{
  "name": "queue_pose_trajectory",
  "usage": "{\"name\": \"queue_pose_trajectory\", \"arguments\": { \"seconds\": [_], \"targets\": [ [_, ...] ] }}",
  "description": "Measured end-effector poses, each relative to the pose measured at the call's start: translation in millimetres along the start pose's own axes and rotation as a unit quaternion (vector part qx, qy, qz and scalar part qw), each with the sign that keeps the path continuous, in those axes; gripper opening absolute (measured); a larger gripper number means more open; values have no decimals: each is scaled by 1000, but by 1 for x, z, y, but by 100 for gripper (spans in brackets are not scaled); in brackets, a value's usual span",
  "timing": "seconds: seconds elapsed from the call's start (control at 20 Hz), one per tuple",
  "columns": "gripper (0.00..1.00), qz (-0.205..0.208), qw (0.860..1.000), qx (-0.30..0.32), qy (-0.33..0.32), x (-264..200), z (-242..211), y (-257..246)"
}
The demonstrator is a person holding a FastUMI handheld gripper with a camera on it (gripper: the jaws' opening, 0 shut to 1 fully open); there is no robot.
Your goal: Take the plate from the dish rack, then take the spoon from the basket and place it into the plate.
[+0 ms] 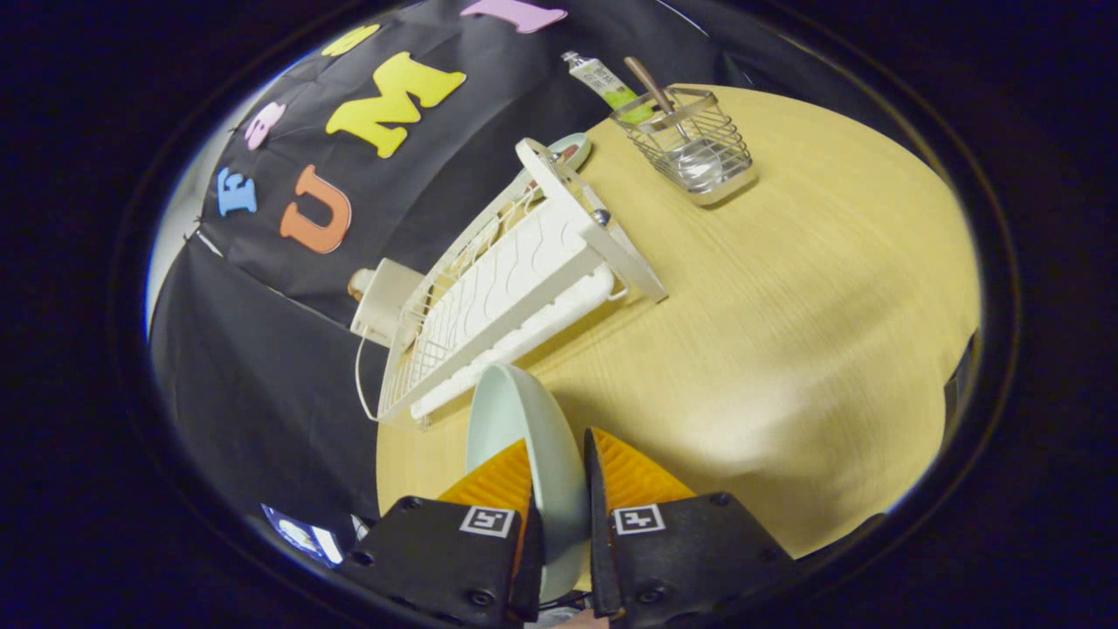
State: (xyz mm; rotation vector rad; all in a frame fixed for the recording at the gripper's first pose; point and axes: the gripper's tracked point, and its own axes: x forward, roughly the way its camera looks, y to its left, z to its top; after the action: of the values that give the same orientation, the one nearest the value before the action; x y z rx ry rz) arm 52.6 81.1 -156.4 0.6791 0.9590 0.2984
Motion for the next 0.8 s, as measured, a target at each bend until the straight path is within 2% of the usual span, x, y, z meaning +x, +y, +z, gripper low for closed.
{"name": "queue_pose_trajectory", "arguments": {
  "seconds": [0.15, 0.3, 0.4, 0.55, 0.7, 0.8],
  "targets": [
    [29, 6, 1000, -5, 6, 7, 2, -3],
    [31, -23, 999, -32, -3, 8, 9, -15],
    [39, -28, 999, -39, -7, 7, 14, -19],
    [44, -26, 998, -51, -14, 1, 18, -21],
    [48, -31, 994, -82, -57, -16, 34, -23],
    [51, -46, 985, -122, -112, -38, 52, -28]
  ]
}}
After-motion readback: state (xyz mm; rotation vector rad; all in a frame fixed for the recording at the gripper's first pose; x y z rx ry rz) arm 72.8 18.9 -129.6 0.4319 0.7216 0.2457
